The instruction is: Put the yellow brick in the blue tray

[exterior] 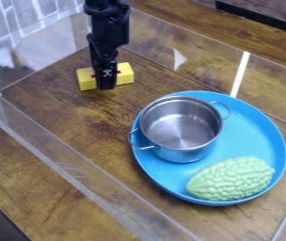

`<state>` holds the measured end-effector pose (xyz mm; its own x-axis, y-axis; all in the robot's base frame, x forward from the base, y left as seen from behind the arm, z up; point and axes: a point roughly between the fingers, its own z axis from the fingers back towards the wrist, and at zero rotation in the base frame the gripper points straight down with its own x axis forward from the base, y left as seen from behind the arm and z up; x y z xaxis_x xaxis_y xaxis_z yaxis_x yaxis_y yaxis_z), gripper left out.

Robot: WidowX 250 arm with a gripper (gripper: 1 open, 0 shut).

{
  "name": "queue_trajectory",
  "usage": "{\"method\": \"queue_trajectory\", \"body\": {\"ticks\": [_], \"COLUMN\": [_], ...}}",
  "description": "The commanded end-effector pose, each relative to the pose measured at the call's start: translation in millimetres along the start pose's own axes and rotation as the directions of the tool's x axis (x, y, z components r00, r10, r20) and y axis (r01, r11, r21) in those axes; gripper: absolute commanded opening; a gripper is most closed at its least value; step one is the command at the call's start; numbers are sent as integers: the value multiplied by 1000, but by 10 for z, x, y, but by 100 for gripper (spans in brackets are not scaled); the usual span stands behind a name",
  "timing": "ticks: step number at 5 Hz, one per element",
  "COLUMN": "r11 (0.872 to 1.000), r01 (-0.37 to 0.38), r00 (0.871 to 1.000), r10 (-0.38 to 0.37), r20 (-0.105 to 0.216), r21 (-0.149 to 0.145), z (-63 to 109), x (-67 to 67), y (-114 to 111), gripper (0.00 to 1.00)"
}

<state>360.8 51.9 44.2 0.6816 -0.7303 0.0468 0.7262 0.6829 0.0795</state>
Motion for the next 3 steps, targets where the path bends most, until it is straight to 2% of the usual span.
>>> {"method": "queue_trajectory", "body": {"ticks": [1,3], "r11": [999,999], "r01": [-21,-20], "r00": [999,999], "r10": [20,18], "r20": [36,49], "r21": [46,50], "z": [121,81], "x": [0,10], "y": [165,212], "gripper": [100,100]}}
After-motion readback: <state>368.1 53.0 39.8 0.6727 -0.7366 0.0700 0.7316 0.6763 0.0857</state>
